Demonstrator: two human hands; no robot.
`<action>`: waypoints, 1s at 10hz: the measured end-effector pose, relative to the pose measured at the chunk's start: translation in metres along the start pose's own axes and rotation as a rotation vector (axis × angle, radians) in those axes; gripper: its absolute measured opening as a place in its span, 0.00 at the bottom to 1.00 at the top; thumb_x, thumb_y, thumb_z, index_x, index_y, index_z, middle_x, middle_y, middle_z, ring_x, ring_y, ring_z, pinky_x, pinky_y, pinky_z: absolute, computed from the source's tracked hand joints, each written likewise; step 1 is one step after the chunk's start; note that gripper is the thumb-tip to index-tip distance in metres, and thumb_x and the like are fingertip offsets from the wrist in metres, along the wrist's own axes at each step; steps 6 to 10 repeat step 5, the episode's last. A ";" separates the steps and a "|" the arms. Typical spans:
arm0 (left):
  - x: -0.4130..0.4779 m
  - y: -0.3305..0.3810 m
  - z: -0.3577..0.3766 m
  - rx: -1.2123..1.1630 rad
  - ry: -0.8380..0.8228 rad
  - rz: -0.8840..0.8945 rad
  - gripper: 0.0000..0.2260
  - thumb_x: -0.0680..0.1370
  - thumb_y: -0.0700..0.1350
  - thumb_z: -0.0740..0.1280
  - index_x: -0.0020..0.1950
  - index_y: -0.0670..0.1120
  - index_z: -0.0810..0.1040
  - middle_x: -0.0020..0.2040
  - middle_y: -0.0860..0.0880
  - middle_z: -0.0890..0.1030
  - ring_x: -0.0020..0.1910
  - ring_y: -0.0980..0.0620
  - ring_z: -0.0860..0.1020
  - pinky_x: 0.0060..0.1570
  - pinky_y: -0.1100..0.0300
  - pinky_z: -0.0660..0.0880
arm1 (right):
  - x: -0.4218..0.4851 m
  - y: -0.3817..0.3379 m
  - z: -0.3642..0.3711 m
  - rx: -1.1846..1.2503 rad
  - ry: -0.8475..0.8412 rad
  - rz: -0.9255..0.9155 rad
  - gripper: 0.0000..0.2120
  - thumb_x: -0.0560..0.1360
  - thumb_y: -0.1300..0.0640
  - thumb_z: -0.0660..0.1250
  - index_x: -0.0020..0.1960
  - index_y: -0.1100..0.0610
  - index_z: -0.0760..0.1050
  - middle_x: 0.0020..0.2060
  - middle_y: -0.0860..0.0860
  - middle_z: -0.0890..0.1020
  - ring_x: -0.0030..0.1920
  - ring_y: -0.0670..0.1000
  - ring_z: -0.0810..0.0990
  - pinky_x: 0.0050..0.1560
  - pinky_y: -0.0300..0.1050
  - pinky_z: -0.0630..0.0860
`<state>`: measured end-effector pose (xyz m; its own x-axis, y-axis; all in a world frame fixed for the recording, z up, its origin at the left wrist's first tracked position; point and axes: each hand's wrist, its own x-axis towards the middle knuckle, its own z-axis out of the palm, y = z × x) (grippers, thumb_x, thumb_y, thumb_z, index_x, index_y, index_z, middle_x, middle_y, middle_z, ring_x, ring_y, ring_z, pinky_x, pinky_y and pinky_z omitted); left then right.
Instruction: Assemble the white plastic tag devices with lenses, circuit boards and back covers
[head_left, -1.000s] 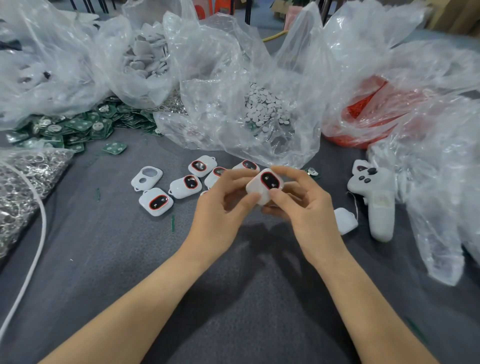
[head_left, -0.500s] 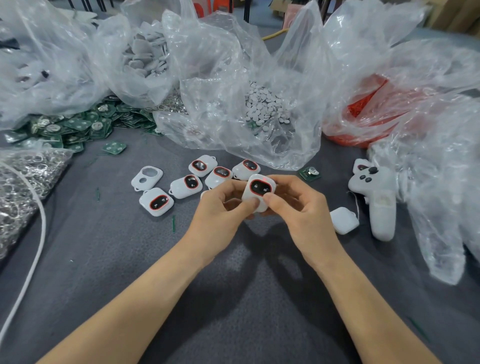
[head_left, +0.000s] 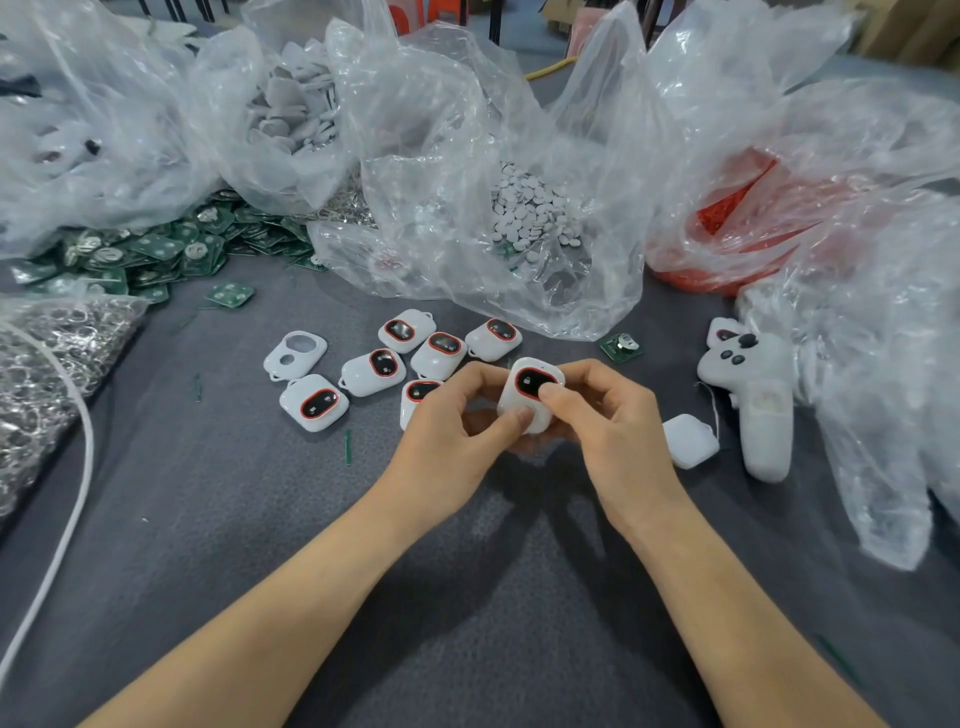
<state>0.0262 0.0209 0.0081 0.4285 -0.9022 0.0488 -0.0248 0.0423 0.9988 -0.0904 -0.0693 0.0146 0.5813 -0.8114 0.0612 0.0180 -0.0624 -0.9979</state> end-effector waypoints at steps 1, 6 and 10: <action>-0.001 -0.002 0.000 0.031 0.015 0.013 0.07 0.77 0.36 0.68 0.53 0.44 0.76 0.46 0.46 0.84 0.42 0.49 0.84 0.45 0.58 0.81 | -0.001 -0.002 0.002 0.014 -0.011 0.027 0.02 0.75 0.65 0.68 0.46 0.62 0.79 0.39 0.59 0.83 0.40 0.56 0.82 0.42 0.57 0.81; -0.003 -0.008 -0.002 0.356 0.212 0.173 0.14 0.76 0.37 0.69 0.57 0.51 0.76 0.41 0.54 0.82 0.32 0.57 0.80 0.40 0.67 0.75 | -0.002 -0.012 0.003 -0.062 0.091 -0.068 0.11 0.70 0.52 0.74 0.52 0.52 0.79 0.44 0.50 0.83 0.46 0.47 0.82 0.55 0.52 0.78; -0.003 -0.008 -0.002 0.356 0.212 0.173 0.14 0.76 0.37 0.69 0.57 0.51 0.76 0.41 0.54 0.82 0.32 0.57 0.80 0.40 0.67 0.75 | -0.002 -0.012 0.003 -0.062 0.091 -0.068 0.11 0.70 0.52 0.74 0.52 0.52 0.79 0.44 0.50 0.83 0.46 0.47 0.82 0.55 0.52 0.78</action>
